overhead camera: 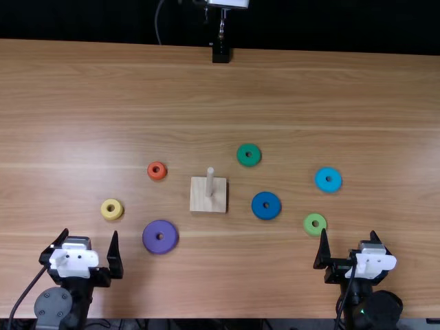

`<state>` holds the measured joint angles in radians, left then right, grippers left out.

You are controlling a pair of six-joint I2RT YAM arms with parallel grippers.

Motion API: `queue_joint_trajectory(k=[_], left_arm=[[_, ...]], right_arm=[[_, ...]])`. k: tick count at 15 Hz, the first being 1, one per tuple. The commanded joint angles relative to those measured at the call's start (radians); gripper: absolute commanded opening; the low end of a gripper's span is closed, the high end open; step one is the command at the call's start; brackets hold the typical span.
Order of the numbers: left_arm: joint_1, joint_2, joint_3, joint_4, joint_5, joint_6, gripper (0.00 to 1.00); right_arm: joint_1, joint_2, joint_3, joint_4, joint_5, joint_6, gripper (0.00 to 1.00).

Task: Build the Hanoi tower: stack the rings onto the peg from bottom to top in this color order: purple, dark blue, light blue, dark green, light green, yellow, orange.

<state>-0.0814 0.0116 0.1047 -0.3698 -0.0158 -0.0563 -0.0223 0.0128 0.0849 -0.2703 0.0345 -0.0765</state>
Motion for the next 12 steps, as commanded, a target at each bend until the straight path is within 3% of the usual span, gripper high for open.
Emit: queue_joint_trajectory(k=[1,8,9,10,11,12], left_arm=[[-0.026,-0.012,-0.105,-0.052,0.008,0.007,1.00],[-0.064,0.214,0.128,0.073,0.012,0.005,1.00],[-0.064,0.249,0.171,0.094,0.047,0.003,1.00],[-0.064,0.291,0.220,0.107,0.121,0.003,1.00],[-0.064,0.340,0.271,0.107,0.216,0.003,1.00],[-0.066,0.392,0.313,0.107,0.279,0.008,1.00]], right_arm=[[-0.007,-0.013,-0.066,-0.066,0.021,0.001,1.00],[-0.007,-0.013,-0.066,-0.066,0.021,0.001,1.00],[-0.007,-0.013,-0.066,-0.068,0.021,0.001,1.00],[-0.007,-0.013,-0.066,-0.068,0.021,0.001,1.00],[-0.007,-0.013,-0.066,-0.066,0.021,0.001,1.00],[-0.007,-0.013,-0.066,-0.066,0.021,0.001,1.00]])
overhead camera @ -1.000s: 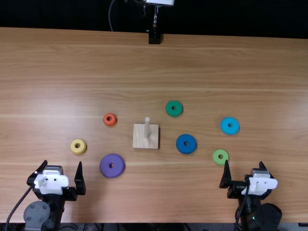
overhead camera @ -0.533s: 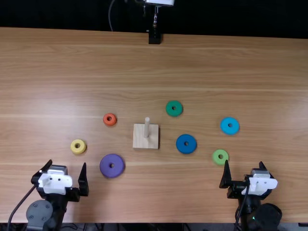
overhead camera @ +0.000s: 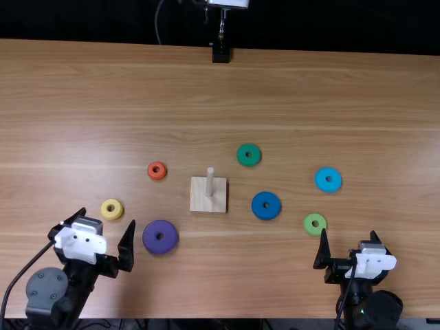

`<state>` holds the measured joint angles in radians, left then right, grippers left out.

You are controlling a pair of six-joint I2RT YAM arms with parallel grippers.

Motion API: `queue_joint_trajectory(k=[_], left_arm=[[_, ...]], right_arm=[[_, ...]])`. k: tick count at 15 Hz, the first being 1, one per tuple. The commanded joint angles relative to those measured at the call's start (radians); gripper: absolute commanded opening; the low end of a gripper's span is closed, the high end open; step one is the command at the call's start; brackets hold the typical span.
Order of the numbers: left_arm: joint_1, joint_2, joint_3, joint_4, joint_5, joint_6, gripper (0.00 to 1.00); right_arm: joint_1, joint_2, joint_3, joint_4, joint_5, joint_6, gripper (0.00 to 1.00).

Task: Build the Hanoi tower: stack the rings onto the peg from bottom to top in this color order: purple, dark blue, light blue, dark green, light green, yellow, orange.

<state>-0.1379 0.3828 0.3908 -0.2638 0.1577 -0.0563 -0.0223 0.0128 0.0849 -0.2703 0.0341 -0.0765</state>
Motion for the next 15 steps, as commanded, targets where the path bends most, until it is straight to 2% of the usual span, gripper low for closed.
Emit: queue_joint_trajectory(k=[1,2,3,5,6,7,8,11,13,14,15], left_arm=[[-0.009,0.062,0.063,-0.001,0.117,0.012,1.00],[-0.019,0.105,0.105,-0.005,0.111,0.016,1.00],[-0.052,0.139,0.145,-0.007,0.072,0.016,1.00],[-0.091,0.235,0.212,-0.018,-0.090,0.010,1.00],[-0.109,0.286,0.235,-0.044,-0.154,0.010,1.00],[-0.154,0.307,0.252,-0.095,-0.191,0.010,1.00],[-0.180,0.321,0.267,-0.139,-0.204,0.010,1.00],[-0.213,0.378,0.273,-0.220,-0.204,0.001,1.00],[-0.232,0.373,0.264,-0.218,-0.218,0.005,1.00],[-0.230,0.357,0.263,-0.206,-0.211,0.003,1.00],[-0.229,0.335,0.273,-0.206,-0.220,0.003,1.00]], right_arm=[[-0.007,-0.013,-0.066,-0.066,0.021,0.001,1.00],[-0.007,-0.013,-0.066,-0.066,0.021,0.001,1.00],[-0.007,-0.013,-0.066,-0.066,0.021,0.001,1.00],[-0.007,-0.013,-0.066,-0.066,0.021,0.001,1.00],[-0.007,-0.013,-0.066,-0.066,0.021,0.001,1.00],[-0.007,-0.013,-0.066,-0.066,0.021,0.001,1.00],[-0.007,-0.013,-0.066,-0.068,0.021,0.001,1.00],[-0.007,-0.013,-0.066,-0.066,0.021,0.001,1.00],[-0.007,-0.013,-0.066,-0.066,0.021,0.001,1.00],[-0.007,-0.013,-0.066,-0.066,0.021,0.001,1.00],[-0.007,-0.013,-0.066,-0.068,0.021,0.001,1.00]])
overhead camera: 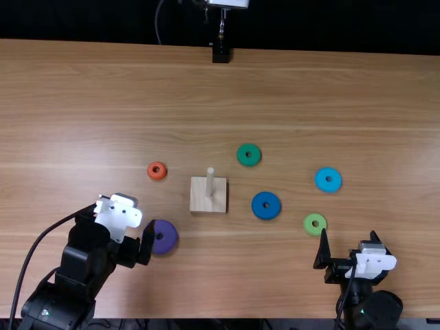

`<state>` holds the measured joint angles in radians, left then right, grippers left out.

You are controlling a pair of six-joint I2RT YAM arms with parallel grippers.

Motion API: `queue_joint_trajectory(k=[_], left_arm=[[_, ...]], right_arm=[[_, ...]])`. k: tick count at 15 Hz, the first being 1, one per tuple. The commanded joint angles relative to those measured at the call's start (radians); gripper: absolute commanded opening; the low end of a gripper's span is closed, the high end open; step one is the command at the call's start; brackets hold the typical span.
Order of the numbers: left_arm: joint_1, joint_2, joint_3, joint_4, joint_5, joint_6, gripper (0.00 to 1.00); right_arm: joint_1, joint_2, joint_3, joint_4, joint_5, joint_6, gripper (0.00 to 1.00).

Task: Build the Hanoi tower: stack the rings onto the peg from bottom to top in this color order: purple, dark blue, light blue, dark green, light green, yellow, orange.

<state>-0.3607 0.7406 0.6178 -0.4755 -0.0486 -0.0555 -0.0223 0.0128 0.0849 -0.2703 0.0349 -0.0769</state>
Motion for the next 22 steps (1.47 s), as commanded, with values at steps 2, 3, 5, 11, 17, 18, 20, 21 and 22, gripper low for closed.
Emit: queue_joint_trajectory(k=[2,3,5,11,17,18,20,21,22], left_arm=[[-0.003,-0.027,0.048,0.008,-0.014,0.002,1.00],[0.000,-0.029,0.048,0.002,-0.014,0.002,1.00],[0.000,-0.044,0.048,-0.003,-0.014,0.002,1.00],[-0.001,-0.046,0.048,-0.007,-0.003,0.004,1.00],[0.000,0.187,0.089,-0.066,0.017,0.009,1.00],[-0.006,0.221,0.097,-0.068,0.028,0.009,1.00],[-0.009,0.290,0.114,-0.077,0.034,0.006,1.00],[-0.014,0.338,0.134,-0.084,0.036,0.008,1.00],[-0.026,0.381,0.158,-0.099,0.036,0.008,1.00]], right_arm=[[-0.007,-0.013,-0.066,-0.068,0.020,0.001,1.00],[-0.007,-0.013,-0.066,-0.066,0.020,0.001,1.00],[-0.007,-0.013,-0.066,-0.066,0.020,0.001,1.00],[-0.007,-0.013,-0.066,-0.066,0.020,0.001,1.00],[-0.007,-0.013,-0.066,-0.068,0.020,0.001,1.00],[-0.007,-0.013,-0.066,-0.068,0.020,0.001,1.00],[-0.007,-0.013,-0.066,-0.066,0.020,0.001,1.00],[-0.007,-0.013,-0.066,-0.066,0.020,0.001,1.00],[-0.007,-0.013,-0.066,-0.068,0.020,0.001,1.00]])
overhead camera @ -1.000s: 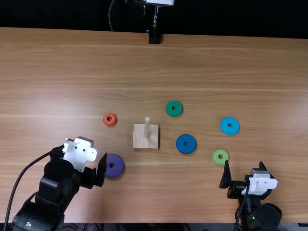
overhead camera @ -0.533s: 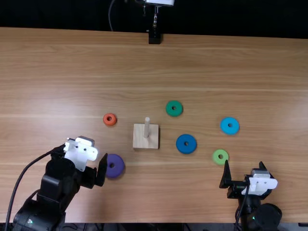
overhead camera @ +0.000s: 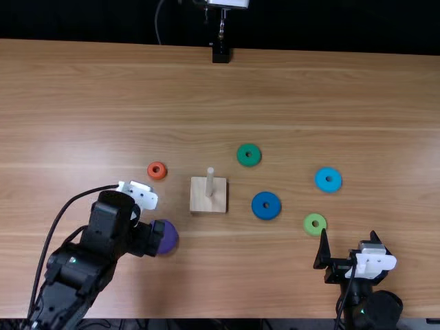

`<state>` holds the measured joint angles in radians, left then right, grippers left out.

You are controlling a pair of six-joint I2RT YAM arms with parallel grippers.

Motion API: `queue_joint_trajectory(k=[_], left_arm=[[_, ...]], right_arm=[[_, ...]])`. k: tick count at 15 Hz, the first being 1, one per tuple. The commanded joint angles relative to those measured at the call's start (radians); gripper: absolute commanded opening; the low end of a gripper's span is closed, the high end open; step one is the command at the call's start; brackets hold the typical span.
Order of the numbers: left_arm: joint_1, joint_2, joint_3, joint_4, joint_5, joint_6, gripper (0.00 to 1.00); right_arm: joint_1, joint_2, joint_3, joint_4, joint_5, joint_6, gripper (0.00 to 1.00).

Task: Build the Hanoi tower: stack the rings onto the peg from bottom to top in this color order: purple, dark blue, light blue, dark green, light green, yellow, orange.

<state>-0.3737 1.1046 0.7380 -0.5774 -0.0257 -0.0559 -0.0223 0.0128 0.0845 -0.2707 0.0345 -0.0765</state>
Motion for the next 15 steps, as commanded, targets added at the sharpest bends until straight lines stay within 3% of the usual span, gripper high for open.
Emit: queue_joint_trajectory(k=[1,4,6,15], left_arm=[[-0.034,0.051,0.052,-0.025,0.007,0.004,1.00],[-0.106,0.146,0.083,-0.087,0.004,0.006,1.00],[-0.114,0.159,0.080,-0.104,-0.007,0.008,1.00],[-0.157,0.333,0.083,-0.082,-0.002,0.010,1.00]], right_arm=[[-0.007,-0.013,-0.066,-0.067,0.021,0.001,1.00],[-0.007,-0.013,-0.066,-0.067,0.021,0.001,1.00],[-0.007,-0.013,-0.066,-0.065,0.021,0.001,1.00],[-0.007,-0.013,-0.066,-0.065,0.021,0.001,1.00]])
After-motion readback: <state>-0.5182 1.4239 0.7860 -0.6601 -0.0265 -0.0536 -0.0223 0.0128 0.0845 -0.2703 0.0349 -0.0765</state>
